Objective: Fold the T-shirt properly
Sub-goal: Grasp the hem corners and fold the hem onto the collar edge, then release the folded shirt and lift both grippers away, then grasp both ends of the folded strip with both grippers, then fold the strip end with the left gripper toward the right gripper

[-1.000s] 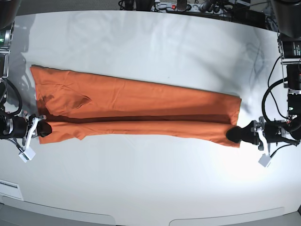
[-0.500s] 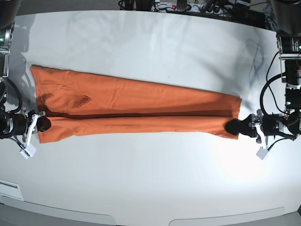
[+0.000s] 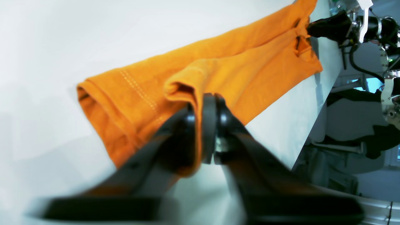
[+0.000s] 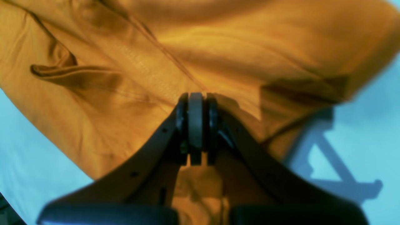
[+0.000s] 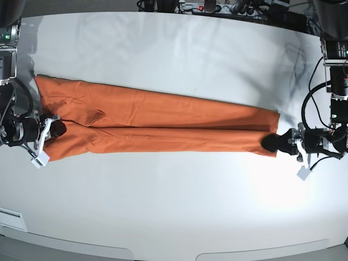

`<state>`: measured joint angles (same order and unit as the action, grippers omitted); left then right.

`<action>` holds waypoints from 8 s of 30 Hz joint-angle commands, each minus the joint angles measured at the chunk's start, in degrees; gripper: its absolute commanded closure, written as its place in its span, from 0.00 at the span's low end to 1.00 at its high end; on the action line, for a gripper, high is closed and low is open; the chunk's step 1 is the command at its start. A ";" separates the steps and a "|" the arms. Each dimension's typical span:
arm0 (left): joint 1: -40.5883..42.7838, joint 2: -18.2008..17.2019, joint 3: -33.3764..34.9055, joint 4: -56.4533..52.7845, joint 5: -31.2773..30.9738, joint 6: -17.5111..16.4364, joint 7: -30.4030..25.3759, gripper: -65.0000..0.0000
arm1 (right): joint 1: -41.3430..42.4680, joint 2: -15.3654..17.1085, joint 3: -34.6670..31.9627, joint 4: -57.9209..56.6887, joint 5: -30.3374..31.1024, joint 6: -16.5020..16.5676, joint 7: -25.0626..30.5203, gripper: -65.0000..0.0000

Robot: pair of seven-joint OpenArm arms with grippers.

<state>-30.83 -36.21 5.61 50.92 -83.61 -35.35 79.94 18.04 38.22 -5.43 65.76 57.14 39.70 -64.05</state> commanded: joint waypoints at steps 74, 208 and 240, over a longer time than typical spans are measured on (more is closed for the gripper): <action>9.40 10.29 -19.50 0.81 13.84 3.28 -2.89 0.47 | -3.28 9.29 32.44 0.96 27.86 0.30 -15.95 1.00; 8.07 41.72 -12.37 7.96 23.61 -4.65 -7.52 1.00 | -13.16 -6.75 18.97 2.89 0.39 0.30 5.25 1.00; 8.09 38.82 -12.17 7.98 45.13 8.70 -13.46 1.00 | -15.26 -8.15 30.12 -4.04 16.55 0.30 -6.75 0.45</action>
<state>-22.74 2.70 -6.76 59.22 -40.16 -28.38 64.47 2.17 29.08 24.56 61.28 74.91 40.14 -69.78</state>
